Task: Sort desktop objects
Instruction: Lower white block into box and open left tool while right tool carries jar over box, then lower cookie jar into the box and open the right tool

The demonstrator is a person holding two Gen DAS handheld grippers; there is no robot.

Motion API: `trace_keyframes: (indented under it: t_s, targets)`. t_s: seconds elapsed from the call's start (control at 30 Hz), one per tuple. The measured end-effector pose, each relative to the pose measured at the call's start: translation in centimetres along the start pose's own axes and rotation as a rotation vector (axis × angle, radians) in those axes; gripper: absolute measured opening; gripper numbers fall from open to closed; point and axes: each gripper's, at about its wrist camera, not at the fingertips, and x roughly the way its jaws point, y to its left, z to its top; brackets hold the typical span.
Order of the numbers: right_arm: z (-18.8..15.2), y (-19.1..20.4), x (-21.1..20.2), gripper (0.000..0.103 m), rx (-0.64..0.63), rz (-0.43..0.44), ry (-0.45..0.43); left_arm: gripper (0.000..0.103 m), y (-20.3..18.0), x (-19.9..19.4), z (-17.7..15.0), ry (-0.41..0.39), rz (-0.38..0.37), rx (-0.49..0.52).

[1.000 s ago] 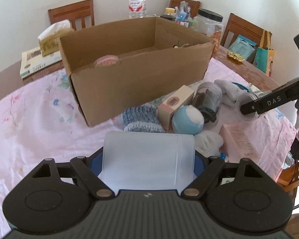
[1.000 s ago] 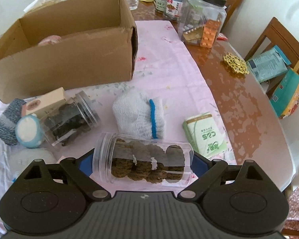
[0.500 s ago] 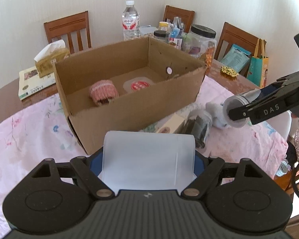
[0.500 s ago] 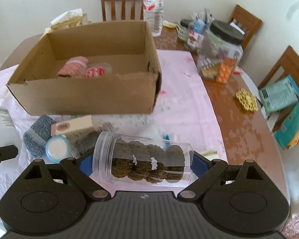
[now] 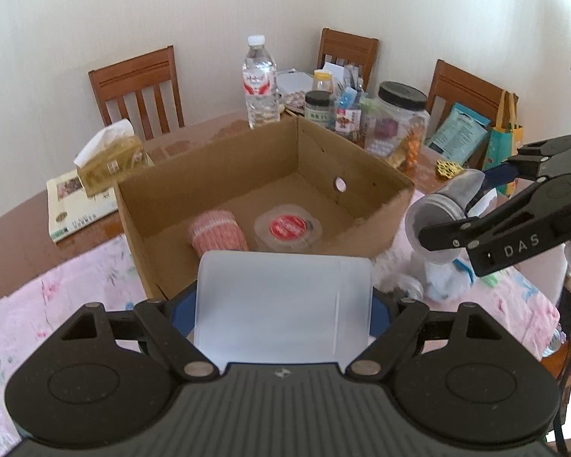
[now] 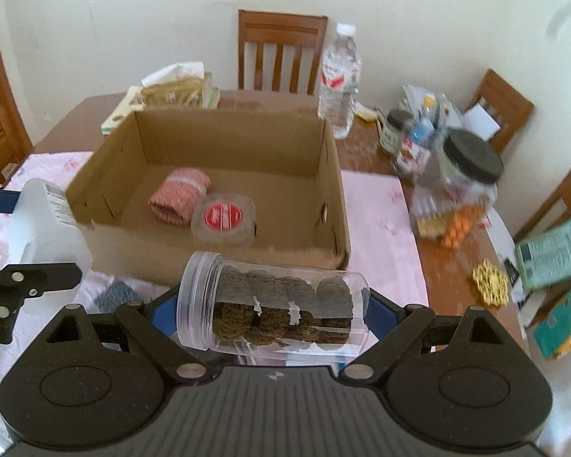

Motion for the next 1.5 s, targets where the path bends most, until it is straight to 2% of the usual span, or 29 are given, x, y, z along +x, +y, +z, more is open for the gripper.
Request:
trace_keyframes:
  t_s: [0.23,0.5,1.13,1.2,1.5]
  targets:
    - [2.9,-0.3,1.0,0.096,-0.035,0.022,-0.022,0.083,1.2,0.8,2.8,-0.034,0.015,-0.006]
    - [5.5,-0.3,2.7,0.096,-0.06,0.041,-0.029,0.083,2.8,3.0,4.3,-0.01,0.027,-0.032]
    - [9.5,-0.2,9.1,0.096,-0.093,0.078,0.035,0.084,5.4,8.3,4.2,0.085,0.026,-0.084]
    - [9.9,-0.2,9.7,0.096,-0.096,0.08,0.043,0.089,5.7,8.5,4.2,0.084,0.024,-0.094]
    - [11.1,0.6,12.4,0.096,-0.125,0.098,0.076,0.092,5.5,8.4,4.1,0.101,0.0,-0.058]
